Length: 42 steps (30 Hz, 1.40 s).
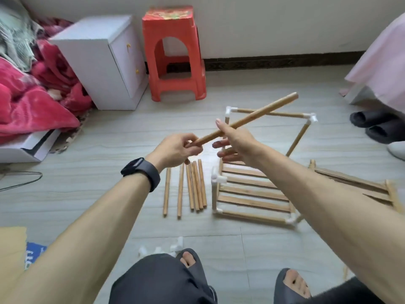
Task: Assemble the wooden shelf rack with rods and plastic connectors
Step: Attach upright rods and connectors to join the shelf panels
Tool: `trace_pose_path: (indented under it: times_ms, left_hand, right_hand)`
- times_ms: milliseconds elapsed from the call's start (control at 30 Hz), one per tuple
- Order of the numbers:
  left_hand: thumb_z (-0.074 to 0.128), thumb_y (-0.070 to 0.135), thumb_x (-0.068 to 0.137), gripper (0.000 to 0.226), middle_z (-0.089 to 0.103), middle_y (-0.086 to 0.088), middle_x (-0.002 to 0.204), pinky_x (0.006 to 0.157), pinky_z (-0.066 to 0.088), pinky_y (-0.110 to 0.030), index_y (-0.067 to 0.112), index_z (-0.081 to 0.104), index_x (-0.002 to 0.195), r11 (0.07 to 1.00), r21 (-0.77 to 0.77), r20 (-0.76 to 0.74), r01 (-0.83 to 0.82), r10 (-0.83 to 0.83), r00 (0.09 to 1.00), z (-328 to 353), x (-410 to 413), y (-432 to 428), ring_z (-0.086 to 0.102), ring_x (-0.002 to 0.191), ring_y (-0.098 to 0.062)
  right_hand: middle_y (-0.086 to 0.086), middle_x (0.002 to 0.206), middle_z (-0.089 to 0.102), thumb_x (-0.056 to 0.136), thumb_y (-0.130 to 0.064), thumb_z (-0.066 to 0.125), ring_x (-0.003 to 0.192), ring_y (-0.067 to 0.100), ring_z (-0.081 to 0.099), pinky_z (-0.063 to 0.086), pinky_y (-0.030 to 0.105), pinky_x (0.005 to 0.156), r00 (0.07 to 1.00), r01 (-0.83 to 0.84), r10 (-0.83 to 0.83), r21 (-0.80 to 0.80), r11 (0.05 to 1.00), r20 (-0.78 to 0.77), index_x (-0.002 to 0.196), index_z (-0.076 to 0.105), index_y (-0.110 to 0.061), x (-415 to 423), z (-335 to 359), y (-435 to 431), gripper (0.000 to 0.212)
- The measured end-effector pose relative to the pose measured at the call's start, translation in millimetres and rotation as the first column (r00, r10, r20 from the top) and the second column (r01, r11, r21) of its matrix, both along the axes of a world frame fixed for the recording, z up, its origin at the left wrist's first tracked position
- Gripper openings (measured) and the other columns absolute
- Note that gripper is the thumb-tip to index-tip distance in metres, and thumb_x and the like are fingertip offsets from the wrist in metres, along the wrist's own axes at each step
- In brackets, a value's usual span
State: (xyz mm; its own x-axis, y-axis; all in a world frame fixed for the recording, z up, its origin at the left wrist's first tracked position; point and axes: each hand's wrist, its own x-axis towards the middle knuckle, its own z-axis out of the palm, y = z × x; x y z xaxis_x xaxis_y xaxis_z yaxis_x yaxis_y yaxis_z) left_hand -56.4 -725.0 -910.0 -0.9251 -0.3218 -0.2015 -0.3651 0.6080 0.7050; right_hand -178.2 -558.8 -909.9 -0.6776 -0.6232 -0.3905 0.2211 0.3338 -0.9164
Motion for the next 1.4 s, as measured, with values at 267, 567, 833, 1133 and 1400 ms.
trace_pose_path:
  times_ms: [267,567,833,1133,1400]
  left_hand:
    - [0.056,0.047,0.095,0.041,0.064,-0.002,0.117,0.083,0.049,-0.037,0.031,0.051,0.133,0.868,-0.468,0.335,0.168,-0.002,0.942,-30,-30,61,0.059,0.101,-0.023]
    - [0.031,0.052,0.105,0.024,0.061,0.009,0.103,0.078,0.042,-0.029,0.039,0.051,0.097,0.903,0.234,0.112,-0.36,0.343,0.933,-127,-22,110,0.058,0.11,-0.019]
    - [0.029,0.063,0.102,0.066,0.056,-0.007,0.139,0.11,0.038,-0.042,0.015,0.047,0.144,0.884,0.331,0.166,-0.33,0.29,0.943,-125,-20,100,0.051,0.131,-0.027]
    - [0.026,0.067,0.101,0.055,0.05,-0.01,0.148,0.116,0.034,-0.055,0.029,0.051,0.131,0.869,0.38,0.2,-0.318,0.258,0.945,-129,-19,95,0.042,0.14,-0.026]
    - [0.026,0.062,0.103,0.062,0.045,-0.005,0.152,0.117,0.032,-0.051,0.022,0.046,0.146,0.856,0.398,0.164,-0.329,0.287,0.944,-131,-20,94,0.04,0.141,-0.026]
  right_hand:
    - [0.001,0.068,0.073,0.095,-0.038,0.066,0.05,0.014,0.06,0.052,0.028,0.05,0.777,0.622,-0.585,-0.133,0.772,0.233,0.089,0.07,-0.009,52,-56,64,0.03]
    - [0.001,0.061,0.068,0.087,-0.031,0.065,0.047,0.014,0.057,0.045,0.024,0.045,0.597,0.782,-0.727,-0.044,0.621,0.338,0.082,0.069,-0.009,47,-88,106,0.022]
    - [0.001,0.062,0.063,0.08,-0.03,0.064,0.047,0.014,0.055,0.042,0.021,0.045,0.431,0.821,-0.628,0.008,0.572,0.648,0.071,0.067,-0.018,55,-115,110,0.016]
    - [0.0,0.062,0.062,0.082,-0.03,0.063,0.046,0.014,0.054,0.041,0.021,0.045,0.364,0.825,-0.574,0.031,0.564,0.734,0.081,0.069,-0.015,60,-134,99,0.016]
    - [0.002,0.06,0.062,0.082,-0.029,0.063,0.045,0.015,0.054,0.043,0.022,0.045,0.375,0.831,-0.634,0.057,0.553,0.676,0.075,0.067,-0.015,65,-146,104,0.016]
